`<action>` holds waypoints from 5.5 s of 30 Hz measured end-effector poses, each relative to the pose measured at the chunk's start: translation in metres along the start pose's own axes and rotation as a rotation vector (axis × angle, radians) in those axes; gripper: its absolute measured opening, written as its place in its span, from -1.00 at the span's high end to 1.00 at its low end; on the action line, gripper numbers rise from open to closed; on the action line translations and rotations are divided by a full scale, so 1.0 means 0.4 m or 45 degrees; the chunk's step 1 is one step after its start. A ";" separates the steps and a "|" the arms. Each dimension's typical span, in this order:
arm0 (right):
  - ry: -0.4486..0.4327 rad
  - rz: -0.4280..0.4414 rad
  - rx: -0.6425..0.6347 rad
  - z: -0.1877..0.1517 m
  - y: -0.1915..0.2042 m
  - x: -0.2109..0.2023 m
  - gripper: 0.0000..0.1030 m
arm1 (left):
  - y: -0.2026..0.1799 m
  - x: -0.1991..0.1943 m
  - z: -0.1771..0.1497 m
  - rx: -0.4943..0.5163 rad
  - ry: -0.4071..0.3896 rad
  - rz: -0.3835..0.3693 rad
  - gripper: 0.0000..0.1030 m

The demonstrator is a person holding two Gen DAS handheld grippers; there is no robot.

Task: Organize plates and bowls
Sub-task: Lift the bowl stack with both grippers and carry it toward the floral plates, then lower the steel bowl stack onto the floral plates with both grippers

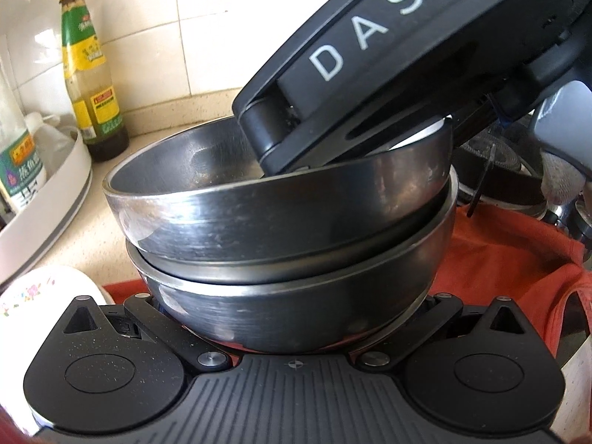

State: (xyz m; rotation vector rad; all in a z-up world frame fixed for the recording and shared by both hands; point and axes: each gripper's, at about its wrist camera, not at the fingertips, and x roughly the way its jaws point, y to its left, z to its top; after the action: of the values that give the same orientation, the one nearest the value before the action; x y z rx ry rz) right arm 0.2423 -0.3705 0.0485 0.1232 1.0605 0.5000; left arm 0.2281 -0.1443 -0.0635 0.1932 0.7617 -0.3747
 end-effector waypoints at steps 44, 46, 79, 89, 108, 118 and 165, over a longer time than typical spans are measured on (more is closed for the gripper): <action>-0.047 0.161 -0.313 0.067 0.420 0.063 -0.21 | 0.178 -0.200 -0.093 -0.194 -0.117 0.309 -1.00; -0.047 0.165 -0.321 0.065 0.436 0.065 -0.21 | 0.168 -0.225 -0.090 -0.201 -0.121 0.317 -1.00; -0.036 0.205 -0.431 0.031 0.632 0.077 -0.21 | 0.012 -0.504 -0.123 -0.293 -0.142 0.397 -1.00; -0.074 0.190 -0.446 0.071 0.659 0.076 -0.21 | -0.016 -0.531 -0.100 -0.293 -0.171 0.412 -1.00; -0.117 0.120 -0.343 0.093 0.574 0.060 -0.21 | -0.133 -0.526 -0.055 -0.201 -0.184 0.353 -1.00; -0.123 0.069 -0.267 0.087 0.502 0.047 -0.21 | -0.179 -0.491 -0.030 -0.142 -0.170 0.287 -1.00; -0.022 0.030 -0.158 0.052 0.400 0.130 -0.21 | -0.069 -0.283 -0.032 -0.076 -0.032 0.229 -1.00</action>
State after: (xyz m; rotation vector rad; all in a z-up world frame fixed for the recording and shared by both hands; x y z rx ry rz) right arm 0.2270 -0.2031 0.0699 0.0306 1.0092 0.5839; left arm 0.1341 -0.1364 0.0058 0.1987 0.7238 -0.1833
